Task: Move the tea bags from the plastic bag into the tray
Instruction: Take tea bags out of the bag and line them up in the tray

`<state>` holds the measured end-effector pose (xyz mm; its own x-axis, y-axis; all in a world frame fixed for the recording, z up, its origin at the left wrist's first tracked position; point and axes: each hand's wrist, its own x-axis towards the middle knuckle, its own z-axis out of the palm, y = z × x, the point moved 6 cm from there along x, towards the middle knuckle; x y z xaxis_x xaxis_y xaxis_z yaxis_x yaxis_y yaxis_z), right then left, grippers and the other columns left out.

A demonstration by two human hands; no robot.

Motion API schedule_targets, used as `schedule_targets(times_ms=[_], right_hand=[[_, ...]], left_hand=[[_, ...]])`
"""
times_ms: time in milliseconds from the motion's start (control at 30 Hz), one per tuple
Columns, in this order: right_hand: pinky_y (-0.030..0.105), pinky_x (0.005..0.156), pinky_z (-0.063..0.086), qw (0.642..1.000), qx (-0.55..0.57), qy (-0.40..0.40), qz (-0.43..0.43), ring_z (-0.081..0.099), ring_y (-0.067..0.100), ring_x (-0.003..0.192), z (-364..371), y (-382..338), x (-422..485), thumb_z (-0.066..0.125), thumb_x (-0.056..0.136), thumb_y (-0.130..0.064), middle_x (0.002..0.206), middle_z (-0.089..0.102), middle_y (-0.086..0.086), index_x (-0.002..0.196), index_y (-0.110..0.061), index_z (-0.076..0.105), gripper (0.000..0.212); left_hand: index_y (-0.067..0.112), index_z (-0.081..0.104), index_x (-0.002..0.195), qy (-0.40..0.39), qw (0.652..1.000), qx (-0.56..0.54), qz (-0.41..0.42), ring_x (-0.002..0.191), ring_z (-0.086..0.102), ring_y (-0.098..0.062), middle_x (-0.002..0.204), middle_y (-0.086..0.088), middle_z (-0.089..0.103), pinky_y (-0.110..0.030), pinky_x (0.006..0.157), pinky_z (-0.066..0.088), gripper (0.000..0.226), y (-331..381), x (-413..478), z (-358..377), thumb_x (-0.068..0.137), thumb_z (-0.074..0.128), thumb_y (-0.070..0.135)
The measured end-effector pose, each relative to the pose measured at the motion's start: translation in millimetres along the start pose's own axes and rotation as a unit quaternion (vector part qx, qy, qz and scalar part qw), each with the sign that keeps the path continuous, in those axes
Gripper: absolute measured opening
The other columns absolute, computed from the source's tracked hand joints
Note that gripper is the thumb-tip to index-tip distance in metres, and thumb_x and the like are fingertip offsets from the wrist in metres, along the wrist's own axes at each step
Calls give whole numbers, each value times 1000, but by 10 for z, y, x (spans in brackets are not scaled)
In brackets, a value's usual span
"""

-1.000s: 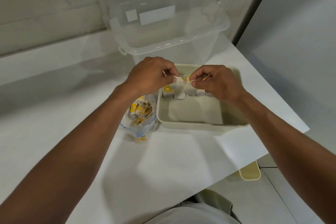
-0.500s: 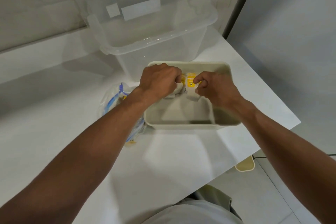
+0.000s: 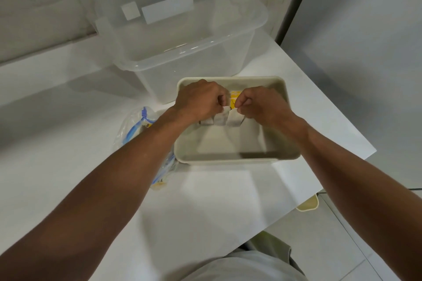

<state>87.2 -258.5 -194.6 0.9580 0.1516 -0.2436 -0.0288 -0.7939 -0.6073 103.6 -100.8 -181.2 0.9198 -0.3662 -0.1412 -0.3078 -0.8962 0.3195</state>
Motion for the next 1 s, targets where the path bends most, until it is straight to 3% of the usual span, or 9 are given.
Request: schedule_targets(times_ms=[133,267,467,767,833,933,1000], right_hand=[[42,86,56,1000,-7,-17,13,67,19,84,64,44,102,67,82,-17,75,63,-16,73,-32,67,18],[35,85,54,999,-36,12,23,65,14,89,40,101,142,65,84,-21,88,62,-16,82,-31,71,12],[29,76,51,996,-75,50,19,63,15,86,49,50,168,59,88,-25,88,63,-15,87,-36,67,14],[38,81,53,988,-85,120,-49,65,22,95,7,23,-78,66,84,-31,106,66,-4,105,-30,62,22],[35,80,53,985,-136,99,-51,65,25,97,77,21,-172,63,86,-34,104,68,-4,104,-32,63,18],[31,80,49,973,-228,34,-15,66,25,100,240,43,-283,55,93,-42,109,69,-5,111,-38,64,21],[30,79,48,970,-241,20,-8,65,26,101,287,36,-317,52,95,-40,112,68,-3,115,-40,64,23]], left_hand=[[31,70,91,12,999,50,-7,90,63,-18,91,8,70,-29,66,38,11,-24,58,63,83,64,26],[33,71,92,28,998,51,-14,89,64,-18,92,9,71,-28,69,44,13,-73,98,81,83,65,26],[36,69,88,37,997,58,-26,88,65,-19,92,8,70,-32,73,49,11,-97,128,90,79,66,29],[26,68,94,76,989,122,-20,86,66,-26,92,1,71,-31,66,44,16,38,-55,-57,85,61,37],[25,69,98,65,986,156,-8,91,67,-26,96,0,71,-30,69,41,24,153,-204,-68,88,57,42],[21,65,117,3,977,211,39,111,61,-30,117,-4,67,-38,85,42,34,327,-425,96,92,54,42],[18,62,122,-42,973,221,51,114,60,-33,122,-7,64,-42,83,45,38,352,-498,252,93,56,41]])
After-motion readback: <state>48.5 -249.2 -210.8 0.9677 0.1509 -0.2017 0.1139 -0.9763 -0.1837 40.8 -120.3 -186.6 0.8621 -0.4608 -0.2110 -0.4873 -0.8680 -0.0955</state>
